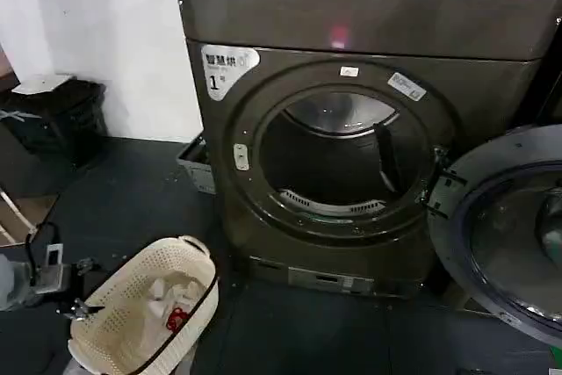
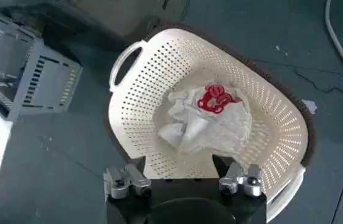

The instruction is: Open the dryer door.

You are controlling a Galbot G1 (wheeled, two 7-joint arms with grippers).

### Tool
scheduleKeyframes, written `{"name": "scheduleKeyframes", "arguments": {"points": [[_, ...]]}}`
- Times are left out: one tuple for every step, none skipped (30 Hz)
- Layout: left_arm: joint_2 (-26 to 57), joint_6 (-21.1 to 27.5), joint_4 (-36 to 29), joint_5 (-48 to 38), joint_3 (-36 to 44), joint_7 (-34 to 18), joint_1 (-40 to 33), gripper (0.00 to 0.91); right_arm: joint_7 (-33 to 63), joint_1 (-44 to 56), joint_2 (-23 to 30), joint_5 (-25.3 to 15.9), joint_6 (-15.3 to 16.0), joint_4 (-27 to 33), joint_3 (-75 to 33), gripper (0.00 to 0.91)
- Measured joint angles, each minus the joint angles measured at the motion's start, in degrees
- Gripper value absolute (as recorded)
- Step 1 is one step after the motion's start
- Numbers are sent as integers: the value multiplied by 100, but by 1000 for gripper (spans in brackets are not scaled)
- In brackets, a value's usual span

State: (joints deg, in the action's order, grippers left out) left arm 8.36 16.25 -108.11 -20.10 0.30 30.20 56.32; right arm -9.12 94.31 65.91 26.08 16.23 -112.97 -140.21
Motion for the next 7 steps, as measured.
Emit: {"name": "scheduleKeyframes", "arguments": {"points": [[0,0,0,1,0,3,0,907,-1,-6,0,0,0,0,3,907],[1,0,0,1,0,6,0,907,-3,-9,0,0,0,-1,6,907],[3,-3,0,0,-1,8,1,907,-5,-12,0,0,0,-3,9,907],[5,-4,0,-2,-1,8,3,907,-5,-16,1,0,0,-3,11,907],[6,-4,2,-4,-2,9,6,907,-5,-18,3,0,1,-3,12,907],[6,-5,10,-5,-2,9,11,907,-6,-20,7,-1,0,-3,14,907],[5,-5,14,-5,-2,9,14,907,-6,-21,10,-1,0,-3,14,907]]}}
